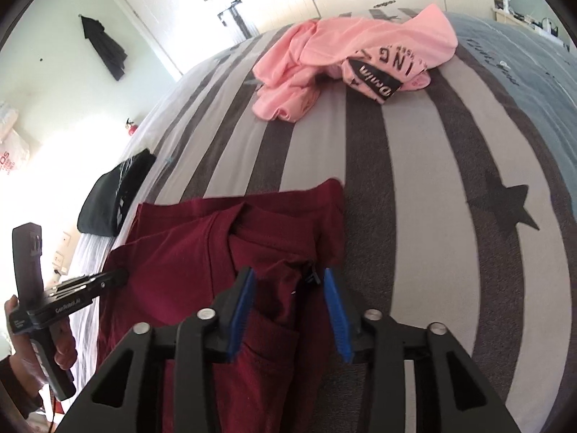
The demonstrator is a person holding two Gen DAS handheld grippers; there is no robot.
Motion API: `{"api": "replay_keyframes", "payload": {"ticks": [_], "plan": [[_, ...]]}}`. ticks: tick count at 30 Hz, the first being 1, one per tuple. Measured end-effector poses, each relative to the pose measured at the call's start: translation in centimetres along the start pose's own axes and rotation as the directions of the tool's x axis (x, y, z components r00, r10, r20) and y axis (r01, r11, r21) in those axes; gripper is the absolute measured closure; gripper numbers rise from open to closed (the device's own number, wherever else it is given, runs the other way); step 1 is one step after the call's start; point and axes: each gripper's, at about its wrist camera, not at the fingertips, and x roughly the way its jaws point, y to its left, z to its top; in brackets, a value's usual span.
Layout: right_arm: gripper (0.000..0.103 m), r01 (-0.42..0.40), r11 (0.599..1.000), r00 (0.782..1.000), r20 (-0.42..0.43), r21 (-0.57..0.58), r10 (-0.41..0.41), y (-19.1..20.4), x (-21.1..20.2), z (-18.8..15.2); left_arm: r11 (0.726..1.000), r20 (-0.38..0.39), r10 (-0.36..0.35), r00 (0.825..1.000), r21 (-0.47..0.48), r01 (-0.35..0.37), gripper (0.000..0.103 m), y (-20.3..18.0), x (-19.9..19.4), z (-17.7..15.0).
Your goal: Fold clothes
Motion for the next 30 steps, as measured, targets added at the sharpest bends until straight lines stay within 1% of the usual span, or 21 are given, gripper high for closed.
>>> {"api": "replay_keyframes", "payload": {"ticks": [2,4,7,8,9,10,11,12,14,15,17,22,25,26,28,30], "plan": [[0.061,-0.007,0.999,1.0,-0.008,0.033,0.007,-0.6,0.4,0.5,1.0,0.001,0.001,1.0,0.003,-0.001,0.091,0.0,0.1,0.0],[0.062,-0.003,0.999,1.0,-0.022,0.04,0.004,-0.7,1.3,1.1,1.0,-0.001,0.005,1.0,0.011,-0.005,0.091,-0.2,0.2,0.0],[0.063,0.004,1.0,1.0,-0.027,0.018,-0.004,0.1,2.1,1.7,0.999,0.005,0.016,1.0,0.03,-0.016,0.09,-0.4,0.2,0.2],[0.069,0.019,1.0,1.0,-0.021,0.011,-0.019,0.4,2.1,1.9,0.999,0.009,0.021,1.0,0.038,-0.021,0.09,-0.5,0.2,0.2],[0.072,0.034,0.999,0.999,-0.016,0.004,-0.034,0.6,2.2,2.1,0.999,0.014,0.023,1.0,0.043,-0.024,0.09,-0.6,0.1,0.3],[0.08,0.048,0.999,0.999,-0.011,-0.002,-0.048,0.9,2.3,2.3,0.998,0.012,0.029,1.0,0.048,-0.029,0.09,-0.7,0.2,0.3],[0.086,0.056,0.998,0.998,-0.015,0.002,-0.056,0.9,2.5,2.5,0.998,0.008,0.035,0.999,0.053,-0.035,0.09,-0.7,0.4,0.3],[0.087,0.064,0.998,0.998,-0.018,0.003,-0.064,0.9,2.8,2.7,0.998,0.004,0.038,0.999,0.055,-0.038,0.09,-0.7,0.6,0.4],[0.094,0.12,0.993,0.992,-0.03,-0.014,-0.12,1.0,3.4,2.7,0.996,0.005,0.05,0.999,0.068,-0.05,0.09,-0.9,1.0,0.6],[0.095,0.157,0.987,0.987,-0.03,-0.035,-0.158,1.1,3.8,2.7,0.995,0.007,0.058,0.998,0.079,-0.059,0.09,-1.0,1.2,0.7],[0.095,0.211,0.975,0.977,-0.028,-0.074,-0.214,1.2,4.6,2.5,0.993,0.005,0.067,0.998,0.094,-0.067,0.09,-1.2,1.5,0.9],[0.096,0.258,0.962,0.966,0.011,-0.094,-0.258,1.3,4.3,2.1,0.99,0.014,0.071,0.997,0.121,-0.072,0.09,-1.7,1.3,1.6],[0.096,0.29,0.955,0.957,0.033,-0.059,-0.289,0.6,3.7,2.3,0.993,0.024,0.054,0.998,0.099,-0.056,0.09,-1.2,0.9,1.8],[0.096,0.295,0.954,0.955,0.039,-0.045,-0.293,0.4,3.5,2.4,0.994,0.028,0.054,0.998,0.094,-0.057,0.088,-1.0,0.8,1.8],[0.096,0.258,0.965,0.965,0.07,-0.042,-0.254,0.9,2.2,2.7,0.995,0.046,0.054,0.997,0.079,-0.058,0.087,-0.6,0.2,1.9],[0.096,0.206,0.977,0.975,0.094,-0.058,-0.2,1.3,0.6,2.6,0.996,0.09,0.064,0.994,0.053,-0.069,0.086,-0.4,-0.7,2.2]]}}
